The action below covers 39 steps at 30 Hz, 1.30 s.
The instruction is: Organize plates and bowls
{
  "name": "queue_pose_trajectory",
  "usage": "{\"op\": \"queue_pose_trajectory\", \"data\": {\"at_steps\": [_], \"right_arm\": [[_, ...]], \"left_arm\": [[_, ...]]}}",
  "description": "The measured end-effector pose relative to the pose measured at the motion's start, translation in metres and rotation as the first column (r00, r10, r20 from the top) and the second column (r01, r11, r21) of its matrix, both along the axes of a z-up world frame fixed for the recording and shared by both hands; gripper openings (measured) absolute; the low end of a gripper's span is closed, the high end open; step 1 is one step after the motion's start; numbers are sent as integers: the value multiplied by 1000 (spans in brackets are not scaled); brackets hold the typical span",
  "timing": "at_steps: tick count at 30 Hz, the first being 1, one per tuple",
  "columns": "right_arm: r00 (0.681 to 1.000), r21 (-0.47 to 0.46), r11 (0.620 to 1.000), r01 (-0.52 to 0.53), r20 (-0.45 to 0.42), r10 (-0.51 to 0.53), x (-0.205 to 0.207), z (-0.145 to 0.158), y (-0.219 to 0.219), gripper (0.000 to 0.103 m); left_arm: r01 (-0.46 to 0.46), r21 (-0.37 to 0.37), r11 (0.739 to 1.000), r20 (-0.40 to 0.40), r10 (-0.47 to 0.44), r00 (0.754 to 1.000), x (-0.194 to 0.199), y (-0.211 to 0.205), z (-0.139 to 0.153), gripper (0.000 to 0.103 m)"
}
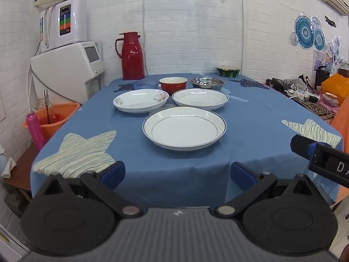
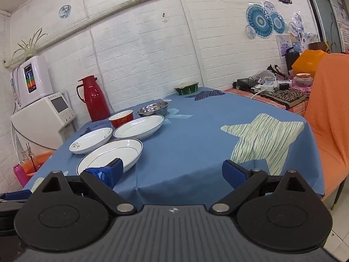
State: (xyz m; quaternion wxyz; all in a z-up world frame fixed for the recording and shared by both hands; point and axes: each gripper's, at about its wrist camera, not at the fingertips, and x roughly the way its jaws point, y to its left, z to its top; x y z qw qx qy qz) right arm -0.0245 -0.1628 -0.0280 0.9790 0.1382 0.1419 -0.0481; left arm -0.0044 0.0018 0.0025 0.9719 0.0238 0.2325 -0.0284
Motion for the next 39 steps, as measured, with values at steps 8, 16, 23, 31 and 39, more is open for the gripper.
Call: {"op": "queue_pose_trajectory", "data": {"at_steps": [8, 16, 23, 31, 39], "right_arm": [[996, 27, 997, -73, 44, 71, -10, 5, -5, 85], [997, 75, 995, -72, 19, 71, -7, -3, -11, 85], [996, 93, 992, -85, 7, 85, -6, -5, -11, 85], [996, 110, 990, -84, -4, 85, -5, -5, -11, 85], [995, 113, 989, -94, -13, 96, -3, -4, -12, 85]], "left_arm": [[-14, -1, 1000, -4, 14, 1000, 0, 1, -1, 102], [-5, -12, 1000, -28, 5, 1000, 1, 5, -6, 102], [-2, -10, 1000, -30, 2, 1000, 1, 5, -6, 102], [-7, -9, 1000, -33, 6, 999, 3, 4, -6, 102], [-4, -13, 1000, -37, 4, 999, 3, 5, -7, 102]]}}
